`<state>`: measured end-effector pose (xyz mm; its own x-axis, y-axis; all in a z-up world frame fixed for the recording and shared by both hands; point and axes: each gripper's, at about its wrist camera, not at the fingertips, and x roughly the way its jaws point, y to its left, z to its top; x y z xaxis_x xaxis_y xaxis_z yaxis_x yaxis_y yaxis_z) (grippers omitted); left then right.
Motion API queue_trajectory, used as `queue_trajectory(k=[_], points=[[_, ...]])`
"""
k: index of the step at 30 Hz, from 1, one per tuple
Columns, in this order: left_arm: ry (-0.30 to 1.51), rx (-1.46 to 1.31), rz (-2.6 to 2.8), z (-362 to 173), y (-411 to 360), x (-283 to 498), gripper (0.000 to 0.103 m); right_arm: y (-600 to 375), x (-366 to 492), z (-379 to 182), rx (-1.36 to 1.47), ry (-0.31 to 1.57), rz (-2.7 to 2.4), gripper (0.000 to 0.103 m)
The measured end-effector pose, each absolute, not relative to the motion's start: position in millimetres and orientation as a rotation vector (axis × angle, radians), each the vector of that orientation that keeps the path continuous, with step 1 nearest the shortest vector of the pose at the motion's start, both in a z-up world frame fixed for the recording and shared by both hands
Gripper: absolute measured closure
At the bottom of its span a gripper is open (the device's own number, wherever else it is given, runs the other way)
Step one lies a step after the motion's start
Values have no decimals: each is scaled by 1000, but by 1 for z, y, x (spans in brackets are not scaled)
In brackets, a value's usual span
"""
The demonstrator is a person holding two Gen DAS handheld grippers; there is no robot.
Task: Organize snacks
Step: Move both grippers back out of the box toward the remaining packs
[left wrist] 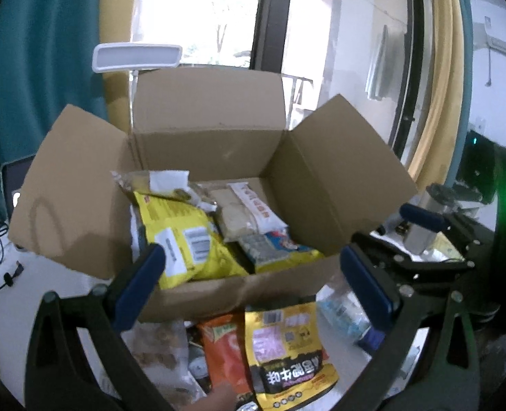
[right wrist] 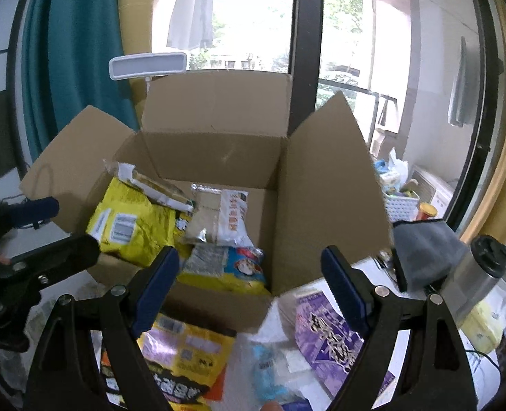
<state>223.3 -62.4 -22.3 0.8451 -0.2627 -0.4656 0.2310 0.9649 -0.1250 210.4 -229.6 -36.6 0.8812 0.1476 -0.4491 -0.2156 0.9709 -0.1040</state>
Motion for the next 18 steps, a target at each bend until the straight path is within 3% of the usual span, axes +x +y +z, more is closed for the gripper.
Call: queue_trajectory(k=[18], points=[[577, -13, -274, -49, -88, 214, 0, -296, 183, -80, -167, 544, 116, 16]])
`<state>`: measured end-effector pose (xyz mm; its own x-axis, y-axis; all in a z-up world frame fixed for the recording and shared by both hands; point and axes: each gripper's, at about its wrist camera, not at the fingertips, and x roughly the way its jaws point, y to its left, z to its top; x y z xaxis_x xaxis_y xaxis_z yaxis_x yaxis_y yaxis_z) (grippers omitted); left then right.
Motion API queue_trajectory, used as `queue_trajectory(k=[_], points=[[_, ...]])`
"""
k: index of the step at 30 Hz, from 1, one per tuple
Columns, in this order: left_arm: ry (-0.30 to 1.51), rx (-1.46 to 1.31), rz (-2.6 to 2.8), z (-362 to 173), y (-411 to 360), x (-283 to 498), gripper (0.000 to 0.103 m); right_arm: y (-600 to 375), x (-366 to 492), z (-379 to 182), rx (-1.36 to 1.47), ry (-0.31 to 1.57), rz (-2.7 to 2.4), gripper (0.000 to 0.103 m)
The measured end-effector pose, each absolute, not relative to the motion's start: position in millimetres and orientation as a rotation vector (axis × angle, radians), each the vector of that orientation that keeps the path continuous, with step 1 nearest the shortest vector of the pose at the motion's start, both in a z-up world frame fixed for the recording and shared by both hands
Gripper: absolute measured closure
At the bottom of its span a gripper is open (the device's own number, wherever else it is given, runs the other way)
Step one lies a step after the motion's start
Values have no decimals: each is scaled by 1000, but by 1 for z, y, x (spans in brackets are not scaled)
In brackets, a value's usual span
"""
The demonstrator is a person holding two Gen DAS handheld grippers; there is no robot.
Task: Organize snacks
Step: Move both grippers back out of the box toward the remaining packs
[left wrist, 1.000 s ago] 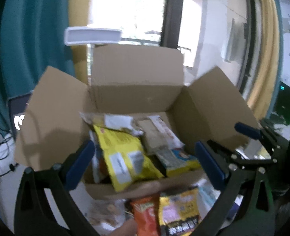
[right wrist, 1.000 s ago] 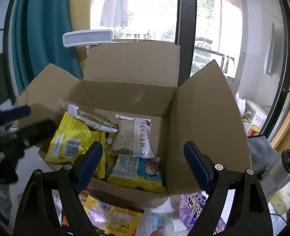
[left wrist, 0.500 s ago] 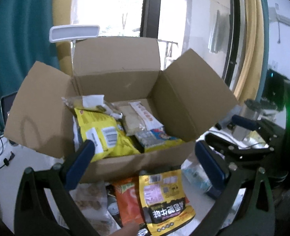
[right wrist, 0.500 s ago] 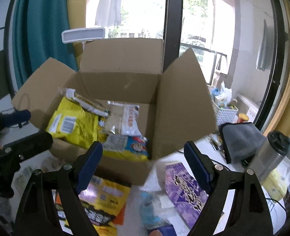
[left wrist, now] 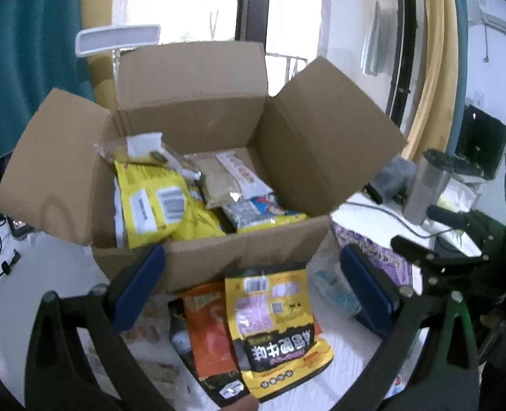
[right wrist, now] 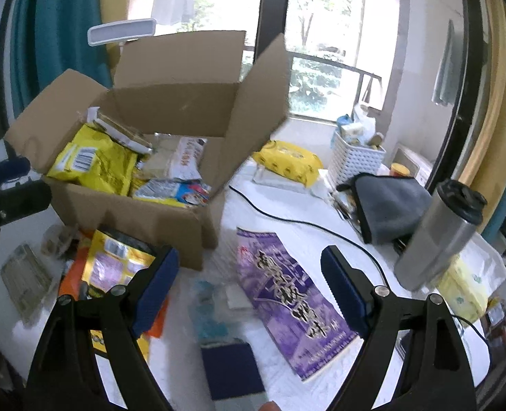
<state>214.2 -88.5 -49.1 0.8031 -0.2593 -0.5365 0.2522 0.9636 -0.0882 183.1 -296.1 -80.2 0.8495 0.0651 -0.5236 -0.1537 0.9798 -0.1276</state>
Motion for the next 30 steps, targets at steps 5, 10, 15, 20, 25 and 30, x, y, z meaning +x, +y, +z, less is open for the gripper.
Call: queue_trajectory(k=[5, 10, 15, 20, 25, 30], points=[[630, 14, -317, -70, -90, 201, 0, -313, 173, -93, -154, 570, 114, 16], [688, 51, -340, -94, -94, 193, 0, -325, 162, -109, -142, 604, 119, 16], [784, 18, -422, -118, -103, 181, 0, -331, 155, -131, -121, 655, 160, 16], [860, 83, -501, -145, -133, 163, 0, -326, 153, -161, -103, 749, 241, 20], [907, 77, -548, -155, -148, 152, 0, -321, 154, -186, -102, 818, 275, 41], [934, 94, -570, -158, -159, 149, 0, -326, 153, -189, -68, 804, 310, 42]])
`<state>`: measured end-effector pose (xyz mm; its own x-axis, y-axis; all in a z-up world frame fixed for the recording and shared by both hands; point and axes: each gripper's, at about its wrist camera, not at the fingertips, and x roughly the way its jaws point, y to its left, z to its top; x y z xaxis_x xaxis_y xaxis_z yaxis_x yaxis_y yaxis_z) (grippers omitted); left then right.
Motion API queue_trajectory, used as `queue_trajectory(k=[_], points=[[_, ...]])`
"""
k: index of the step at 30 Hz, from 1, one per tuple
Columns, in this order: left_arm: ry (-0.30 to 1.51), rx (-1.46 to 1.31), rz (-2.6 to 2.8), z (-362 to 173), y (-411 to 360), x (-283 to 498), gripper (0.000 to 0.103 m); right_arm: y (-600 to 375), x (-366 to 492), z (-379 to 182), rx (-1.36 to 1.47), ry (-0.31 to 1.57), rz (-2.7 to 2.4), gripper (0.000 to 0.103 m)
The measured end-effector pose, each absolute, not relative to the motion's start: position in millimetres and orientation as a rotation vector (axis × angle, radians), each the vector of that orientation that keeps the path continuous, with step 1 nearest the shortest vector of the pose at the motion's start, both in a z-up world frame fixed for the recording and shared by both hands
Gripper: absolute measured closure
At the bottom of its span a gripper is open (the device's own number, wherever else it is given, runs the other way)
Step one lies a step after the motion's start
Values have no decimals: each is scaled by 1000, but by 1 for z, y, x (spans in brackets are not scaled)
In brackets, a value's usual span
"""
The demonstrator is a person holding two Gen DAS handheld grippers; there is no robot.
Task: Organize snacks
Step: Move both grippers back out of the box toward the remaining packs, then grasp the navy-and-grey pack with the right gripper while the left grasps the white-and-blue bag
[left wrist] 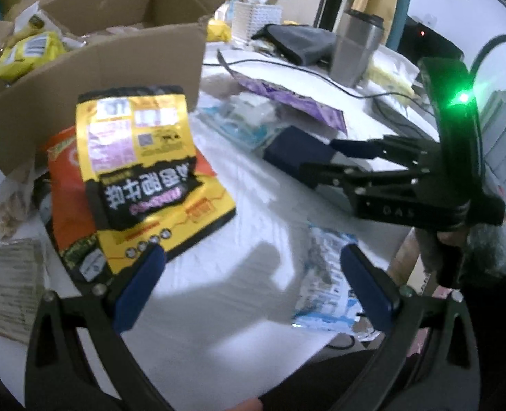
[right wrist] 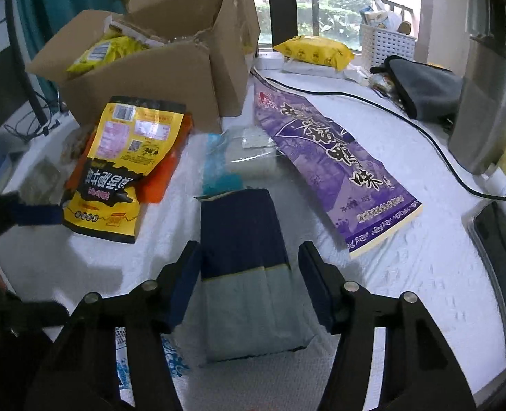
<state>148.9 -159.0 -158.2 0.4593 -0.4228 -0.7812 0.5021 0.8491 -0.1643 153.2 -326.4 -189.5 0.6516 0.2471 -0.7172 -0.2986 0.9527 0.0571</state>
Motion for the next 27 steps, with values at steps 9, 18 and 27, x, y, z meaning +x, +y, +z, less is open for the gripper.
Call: queue_trajectory(k=[9, 18, 27], points=[[998, 146, -676, -167, -187, 142, 1, -338, 139, -186, -41, 781, 319, 56], [993, 347, -676, -185, -224, 135, 5, -357, 122, -182, -17, 762, 274, 79], [952, 335, -673, -180, -216, 136, 43, -351, 121, -184, -12, 765, 309, 71]])
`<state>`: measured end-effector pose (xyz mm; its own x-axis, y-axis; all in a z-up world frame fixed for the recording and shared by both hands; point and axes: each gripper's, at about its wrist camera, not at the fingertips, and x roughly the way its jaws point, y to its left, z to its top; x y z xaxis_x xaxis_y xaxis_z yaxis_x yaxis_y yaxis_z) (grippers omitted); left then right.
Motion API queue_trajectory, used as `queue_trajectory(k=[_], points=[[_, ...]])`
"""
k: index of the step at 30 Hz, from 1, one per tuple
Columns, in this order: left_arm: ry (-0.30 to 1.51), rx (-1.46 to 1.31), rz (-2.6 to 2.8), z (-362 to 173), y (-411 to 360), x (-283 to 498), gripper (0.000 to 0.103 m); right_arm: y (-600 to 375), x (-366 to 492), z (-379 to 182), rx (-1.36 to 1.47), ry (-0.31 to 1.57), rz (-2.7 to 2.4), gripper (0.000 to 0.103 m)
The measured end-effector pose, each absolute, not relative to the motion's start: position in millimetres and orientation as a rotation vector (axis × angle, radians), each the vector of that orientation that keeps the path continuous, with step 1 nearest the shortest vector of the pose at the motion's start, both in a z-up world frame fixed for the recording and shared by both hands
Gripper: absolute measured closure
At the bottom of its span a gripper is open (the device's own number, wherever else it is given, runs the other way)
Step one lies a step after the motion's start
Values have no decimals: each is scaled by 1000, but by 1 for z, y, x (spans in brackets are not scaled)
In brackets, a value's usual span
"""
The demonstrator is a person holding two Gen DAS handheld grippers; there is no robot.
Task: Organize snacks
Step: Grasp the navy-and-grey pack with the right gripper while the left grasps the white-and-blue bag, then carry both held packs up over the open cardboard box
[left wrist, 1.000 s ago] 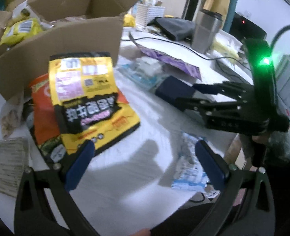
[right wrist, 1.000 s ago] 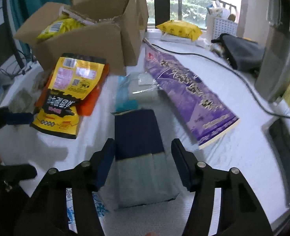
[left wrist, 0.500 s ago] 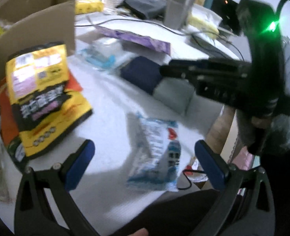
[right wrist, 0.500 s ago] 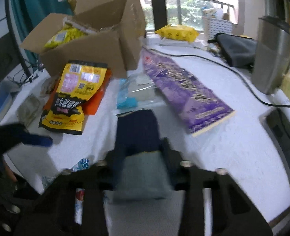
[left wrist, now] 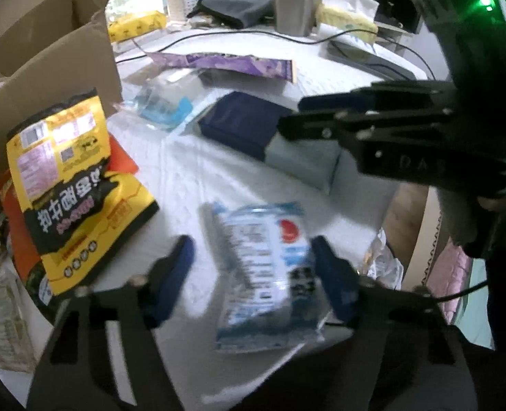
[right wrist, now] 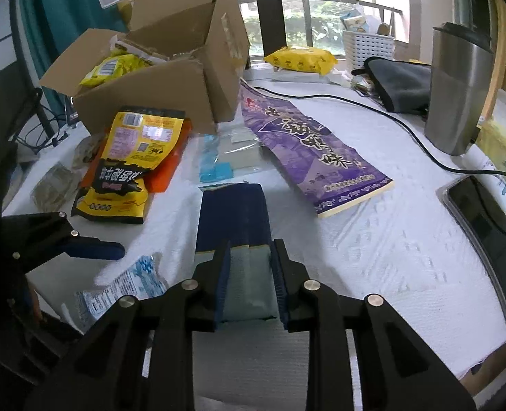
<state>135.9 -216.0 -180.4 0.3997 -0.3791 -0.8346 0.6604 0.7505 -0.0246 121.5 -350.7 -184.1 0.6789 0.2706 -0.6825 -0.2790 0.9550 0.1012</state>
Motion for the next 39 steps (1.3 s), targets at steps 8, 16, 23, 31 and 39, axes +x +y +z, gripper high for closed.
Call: queue_trajectory(k=[8, 16, 23, 31, 39], points=[[939, 275, -652, -179, -199, 143, 55, -336, 131, -193, -12, 793, 306, 46], [935, 216, -654, -177, -185, 145, 56, -317, 131, -199, -145, 785, 269, 48], [914, 170, -653, -168, -171, 144, 56, -310, 122, -185, -165, 757, 278, 48], [869, 101, -615, -148, -145, 146, 56, -296, 115, -150, -176, 688, 295, 48], [814, 48, -569, -129, -118, 154, 56, -274, 116, -119, -196, 624, 331, 48]])
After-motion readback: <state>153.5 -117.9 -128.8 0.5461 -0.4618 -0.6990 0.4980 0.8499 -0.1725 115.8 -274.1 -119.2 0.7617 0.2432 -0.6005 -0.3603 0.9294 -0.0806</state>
